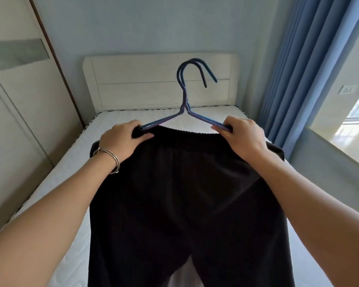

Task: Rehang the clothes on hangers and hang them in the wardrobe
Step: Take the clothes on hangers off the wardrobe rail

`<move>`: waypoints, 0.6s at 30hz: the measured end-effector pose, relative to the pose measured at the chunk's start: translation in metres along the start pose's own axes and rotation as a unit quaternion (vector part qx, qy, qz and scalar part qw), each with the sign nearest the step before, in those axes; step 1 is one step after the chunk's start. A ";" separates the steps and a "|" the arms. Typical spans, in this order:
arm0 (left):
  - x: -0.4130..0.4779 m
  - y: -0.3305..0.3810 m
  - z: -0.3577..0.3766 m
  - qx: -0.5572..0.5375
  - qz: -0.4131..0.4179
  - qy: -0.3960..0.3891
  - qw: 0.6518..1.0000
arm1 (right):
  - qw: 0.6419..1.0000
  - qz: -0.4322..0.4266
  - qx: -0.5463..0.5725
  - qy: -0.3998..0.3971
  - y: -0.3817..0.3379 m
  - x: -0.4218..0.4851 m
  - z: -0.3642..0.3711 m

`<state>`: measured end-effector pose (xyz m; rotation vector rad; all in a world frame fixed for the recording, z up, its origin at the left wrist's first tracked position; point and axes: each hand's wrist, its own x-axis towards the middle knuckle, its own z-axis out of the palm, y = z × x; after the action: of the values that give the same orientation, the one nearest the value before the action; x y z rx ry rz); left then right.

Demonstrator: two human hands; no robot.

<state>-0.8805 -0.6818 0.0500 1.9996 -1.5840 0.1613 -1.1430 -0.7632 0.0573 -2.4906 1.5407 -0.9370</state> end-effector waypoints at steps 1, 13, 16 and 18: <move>0.008 -0.008 0.008 -0.004 -0.008 -0.011 1.000 | 1.000 -0.007 -0.003 -0.009 0.002 0.007 0.009; 0.117 -0.091 0.170 0.108 -0.018 -0.061 0.992 | 0.990 -0.001 0.053 -0.133 0.072 0.118 0.171; 0.127 -0.123 0.243 0.132 -0.059 -0.153 0.978 | 0.975 -0.022 0.044 -0.215 0.107 0.127 0.245; 0.129 -0.145 0.292 0.114 -0.099 -0.207 0.967 | 0.964 -0.044 0.011 -0.263 0.132 0.133 0.296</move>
<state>-0.7824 -0.9206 -0.1879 2.4808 -1.6552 -0.1718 -1.0496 -1.0132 -0.1696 -2.5204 1.2439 -0.2514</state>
